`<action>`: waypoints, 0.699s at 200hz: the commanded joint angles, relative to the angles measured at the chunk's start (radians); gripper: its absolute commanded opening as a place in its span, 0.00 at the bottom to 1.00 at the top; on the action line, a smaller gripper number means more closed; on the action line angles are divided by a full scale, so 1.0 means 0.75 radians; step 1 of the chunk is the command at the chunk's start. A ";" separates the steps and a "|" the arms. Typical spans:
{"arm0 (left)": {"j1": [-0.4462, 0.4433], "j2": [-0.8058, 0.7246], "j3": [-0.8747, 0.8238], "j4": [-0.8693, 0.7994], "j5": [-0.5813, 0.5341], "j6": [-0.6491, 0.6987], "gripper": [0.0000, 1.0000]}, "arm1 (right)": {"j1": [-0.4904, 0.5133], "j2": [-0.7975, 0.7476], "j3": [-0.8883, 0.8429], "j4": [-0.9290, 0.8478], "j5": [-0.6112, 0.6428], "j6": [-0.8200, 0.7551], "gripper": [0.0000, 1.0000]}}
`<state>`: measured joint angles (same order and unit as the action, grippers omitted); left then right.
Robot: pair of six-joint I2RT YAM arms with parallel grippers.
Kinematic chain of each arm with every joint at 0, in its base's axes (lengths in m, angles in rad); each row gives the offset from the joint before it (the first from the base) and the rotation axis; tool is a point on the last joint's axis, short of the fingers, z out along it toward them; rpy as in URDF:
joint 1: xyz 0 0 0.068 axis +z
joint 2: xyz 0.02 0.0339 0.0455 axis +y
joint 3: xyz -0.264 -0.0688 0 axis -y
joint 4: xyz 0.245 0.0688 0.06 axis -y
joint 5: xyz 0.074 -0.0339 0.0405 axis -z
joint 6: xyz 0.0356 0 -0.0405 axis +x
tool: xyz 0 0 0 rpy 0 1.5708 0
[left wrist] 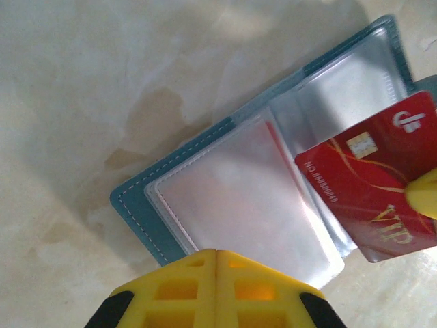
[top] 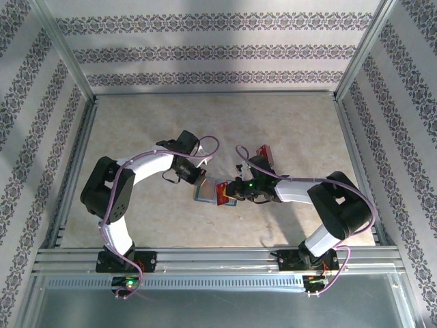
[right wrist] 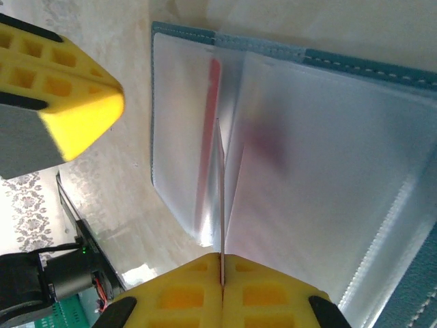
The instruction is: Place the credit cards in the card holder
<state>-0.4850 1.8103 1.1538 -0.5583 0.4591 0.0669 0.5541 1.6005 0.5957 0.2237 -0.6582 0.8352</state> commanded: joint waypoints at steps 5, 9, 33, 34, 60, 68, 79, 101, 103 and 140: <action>-0.017 0.047 -0.012 -0.012 -0.029 0.015 0.04 | 0.012 0.031 0.027 0.053 -0.030 -0.004 0.00; -0.016 0.052 -0.017 -0.008 -0.030 0.016 0.04 | 0.012 0.036 0.028 0.055 -0.032 -0.007 0.00; -0.016 0.073 -0.034 0.006 -0.049 0.030 0.04 | 0.016 0.031 0.022 0.062 -0.029 -0.001 0.00; -0.016 0.073 -0.035 0.007 -0.048 0.031 0.04 | 0.016 0.030 0.022 0.062 -0.029 0.000 0.00; -0.016 0.084 -0.041 0.017 -0.063 0.038 0.04 | 0.014 0.007 0.022 0.044 -0.029 -0.011 0.00; -0.017 0.084 -0.039 0.014 -0.067 0.041 0.04 | 0.014 -0.002 0.018 0.039 -0.025 -0.011 0.00; -0.016 0.082 -0.040 0.014 -0.073 0.045 0.04 | 0.015 -0.008 0.018 0.041 -0.024 -0.007 0.00; -0.016 0.085 -0.042 0.018 -0.070 0.044 0.05 | 0.017 -0.009 0.030 0.037 -0.033 -0.007 0.00; -0.016 0.086 -0.042 0.018 -0.070 0.044 0.04 | 0.018 -0.009 0.032 0.037 -0.034 -0.007 0.00; -0.016 0.084 -0.045 0.019 -0.072 0.045 0.04 | 0.020 -0.012 0.038 0.029 -0.039 -0.009 0.00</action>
<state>-0.4850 1.8523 1.1412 -0.5461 0.4362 0.0788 0.5545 1.6146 0.5987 0.2440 -0.6685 0.8352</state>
